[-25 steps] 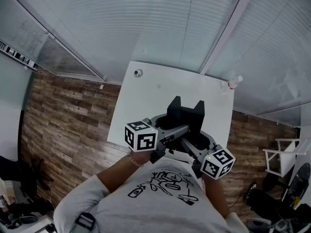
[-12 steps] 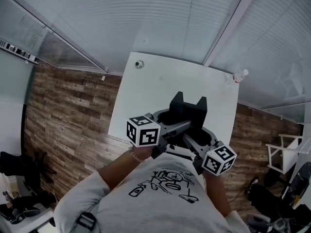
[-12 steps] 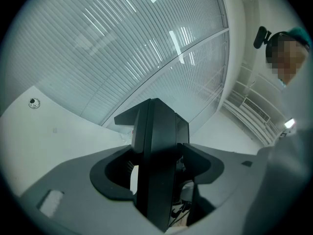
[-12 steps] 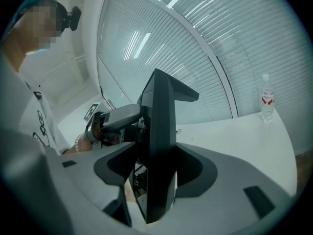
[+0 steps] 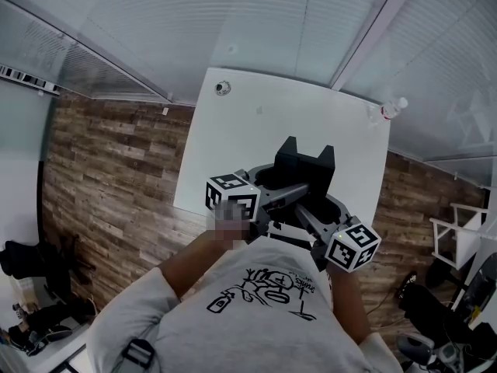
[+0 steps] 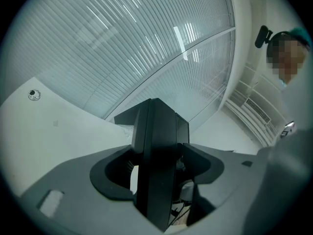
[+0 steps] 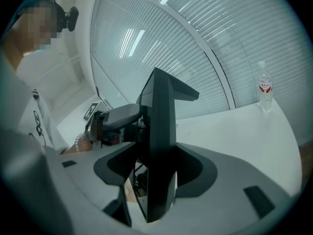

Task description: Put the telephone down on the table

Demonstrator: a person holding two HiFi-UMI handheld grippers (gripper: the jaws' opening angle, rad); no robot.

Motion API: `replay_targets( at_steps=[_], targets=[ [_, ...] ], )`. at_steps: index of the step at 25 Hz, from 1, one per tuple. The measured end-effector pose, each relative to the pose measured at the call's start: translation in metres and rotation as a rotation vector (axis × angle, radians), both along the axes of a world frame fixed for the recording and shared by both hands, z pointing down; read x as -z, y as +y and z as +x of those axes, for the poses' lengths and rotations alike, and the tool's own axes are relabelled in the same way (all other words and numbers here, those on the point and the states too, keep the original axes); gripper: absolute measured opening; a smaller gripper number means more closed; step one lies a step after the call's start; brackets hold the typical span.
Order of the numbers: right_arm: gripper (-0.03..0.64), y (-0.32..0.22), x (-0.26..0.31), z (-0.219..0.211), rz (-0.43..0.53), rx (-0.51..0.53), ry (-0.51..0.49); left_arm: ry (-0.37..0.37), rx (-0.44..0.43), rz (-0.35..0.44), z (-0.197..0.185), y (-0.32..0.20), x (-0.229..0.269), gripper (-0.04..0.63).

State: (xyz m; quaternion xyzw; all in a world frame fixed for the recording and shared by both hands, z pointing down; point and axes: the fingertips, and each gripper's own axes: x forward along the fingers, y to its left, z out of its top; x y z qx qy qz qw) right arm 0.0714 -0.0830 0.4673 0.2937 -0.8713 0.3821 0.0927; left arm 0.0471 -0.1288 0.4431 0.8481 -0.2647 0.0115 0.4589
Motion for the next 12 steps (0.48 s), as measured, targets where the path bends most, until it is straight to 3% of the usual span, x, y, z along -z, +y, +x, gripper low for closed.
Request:
replay_targets(
  at_steps=[12],
  targets=[
    [0.221, -0.011, -0.041, -0.002, -0.050, 0.000, -0.002, -0.010, -0.009, -0.043, -0.002, -0.012, -0.043, 0.308]
  ],
)
